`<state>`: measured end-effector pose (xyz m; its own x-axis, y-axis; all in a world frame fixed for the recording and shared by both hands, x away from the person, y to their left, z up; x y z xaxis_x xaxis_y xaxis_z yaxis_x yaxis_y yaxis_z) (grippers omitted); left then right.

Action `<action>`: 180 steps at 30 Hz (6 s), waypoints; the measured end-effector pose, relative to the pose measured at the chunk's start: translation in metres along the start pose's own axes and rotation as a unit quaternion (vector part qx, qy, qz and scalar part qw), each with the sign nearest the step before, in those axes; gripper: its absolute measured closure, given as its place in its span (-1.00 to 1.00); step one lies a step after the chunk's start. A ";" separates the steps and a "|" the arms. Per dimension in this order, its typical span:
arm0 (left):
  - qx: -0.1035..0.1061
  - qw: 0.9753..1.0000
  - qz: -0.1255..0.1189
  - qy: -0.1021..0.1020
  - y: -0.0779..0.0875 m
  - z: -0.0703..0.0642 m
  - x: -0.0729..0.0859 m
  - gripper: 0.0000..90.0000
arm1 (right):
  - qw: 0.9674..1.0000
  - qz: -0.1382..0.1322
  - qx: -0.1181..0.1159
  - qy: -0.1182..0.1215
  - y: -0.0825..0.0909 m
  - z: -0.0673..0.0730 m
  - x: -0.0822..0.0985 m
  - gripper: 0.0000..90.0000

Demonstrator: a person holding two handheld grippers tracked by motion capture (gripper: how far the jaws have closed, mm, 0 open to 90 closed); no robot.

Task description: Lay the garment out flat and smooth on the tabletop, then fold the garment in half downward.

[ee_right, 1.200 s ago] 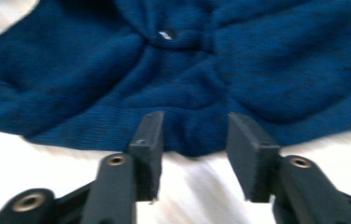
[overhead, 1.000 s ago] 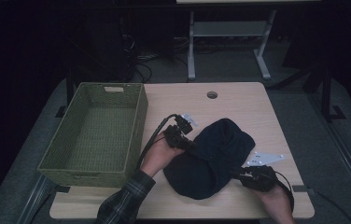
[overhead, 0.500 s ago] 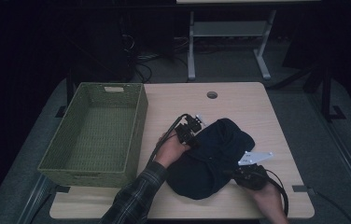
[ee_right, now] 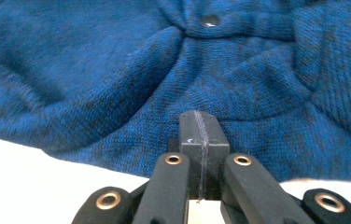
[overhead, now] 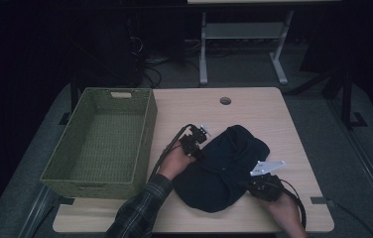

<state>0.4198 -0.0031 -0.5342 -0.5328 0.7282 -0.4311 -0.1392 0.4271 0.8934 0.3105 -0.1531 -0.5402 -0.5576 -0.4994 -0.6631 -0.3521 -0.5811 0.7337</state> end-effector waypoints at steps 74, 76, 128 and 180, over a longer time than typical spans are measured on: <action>-0.004 0.997 -0.070 0.023 0.009 -0.011 0.015 1.00 | 0.998 -0.038 0.050 -0.030 -0.010 -0.091 -0.057 1.00; -0.001 0.997 -0.070 0.025 0.008 -0.010 0.016 1.00 | 0.998 -0.021 0.049 -0.029 -0.019 -0.092 -0.053 1.00; -0.059 0.993 -0.105 0.016 0.057 0.046 -0.037 0.10 | 0.999 -0.016 0.031 -0.017 0.006 -0.123 -0.104 0.21; -0.008 0.997 -0.070 0.044 -0.001 0.061 -0.030 0.81 | 0.998 0.055 0.009 -0.025 -0.050 -0.133 -0.092 0.86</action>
<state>0.4873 0.0071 -0.5302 -0.5784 0.6120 -0.5393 -0.2299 0.5120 0.8276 0.4791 -0.1635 -0.5357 -0.6300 -0.5269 -0.5705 -0.3002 -0.5123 0.8046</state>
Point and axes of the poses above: each handheld gripper's, and its own axes: y roughly backward along the jaws, x roughly out of its underside, z roughly to its left, the point moved 10 cm from there along -y, roughly forward along the jaws, and after that the axes turned 2 degrees about -x, right-handed, at the moved point
